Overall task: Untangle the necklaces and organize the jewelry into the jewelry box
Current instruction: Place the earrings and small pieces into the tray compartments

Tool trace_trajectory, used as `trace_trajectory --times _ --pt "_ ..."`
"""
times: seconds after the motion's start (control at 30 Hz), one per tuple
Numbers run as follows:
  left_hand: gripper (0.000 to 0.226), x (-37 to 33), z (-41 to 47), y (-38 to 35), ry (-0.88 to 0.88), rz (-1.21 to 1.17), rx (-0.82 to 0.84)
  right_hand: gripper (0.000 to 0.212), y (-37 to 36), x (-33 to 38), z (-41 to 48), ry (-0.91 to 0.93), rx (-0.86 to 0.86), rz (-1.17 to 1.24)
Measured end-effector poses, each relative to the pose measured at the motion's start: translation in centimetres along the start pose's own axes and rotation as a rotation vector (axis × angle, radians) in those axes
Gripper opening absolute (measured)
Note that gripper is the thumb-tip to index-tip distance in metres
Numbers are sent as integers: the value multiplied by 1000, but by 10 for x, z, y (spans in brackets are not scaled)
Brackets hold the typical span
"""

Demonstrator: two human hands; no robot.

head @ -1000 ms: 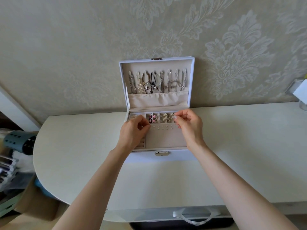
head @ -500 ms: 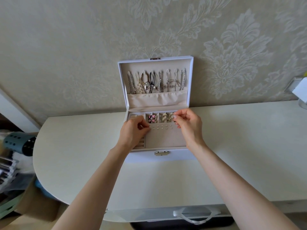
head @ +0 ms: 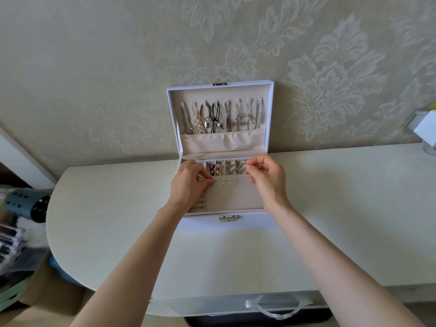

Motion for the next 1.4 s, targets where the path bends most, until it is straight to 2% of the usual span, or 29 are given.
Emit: trace_trajectory --times 0.3,0.5,0.67,0.77,0.9,0.97,1.03,1.1,1.17,1.27,1.33,1.4 --pt "14 0 -2 1 -7 28 -16 24 -1 1 0 1 3 5" --pt "3 4 -12 3 -104 126 -63 23 0 -1 1 9 5 0" --pt "10 12 -27 5 -295 206 -161 23 0 -3 1 35 14 -57" --pt "28 16 -36 6 -432 256 -190 21 -2 -3 -1 71 37 -139" --pt "35 21 -40 8 -461 253 -182 18 -4 6 -3 185 90 -289" --pt "29 22 -38 11 -423 183 -177 17 -3 7 -5 225 128 -347" --pt "20 26 -32 14 -310 59 -180 18 3 6 -6 244 124 -382" --pt "25 29 -24 18 -138 -140 -181 18 13 8 -4 265 55 -404" --pt "43 22 -15 23 53 -372 -94 21 26 13 4 268 -48 -410" --pt "61 0 6 34 223 -599 54 36 39 21 31 80 -112 -274" --pt "61 -15 23 44 264 -725 106 50 41 27 53 -132 -62 -116" --pt "62 -25 39 53 294 -782 141 59 42 37 71 -249 16 -18"
Point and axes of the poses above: each hand's wrist, its own z-axis towards the middle knuckle, its own y-axis out of the back of the hand, x = y × z, the point moved 3 cm from there along z, towards the middle knuckle, and after that the axes turned 14 degrees about y, right-handed, at the moved point
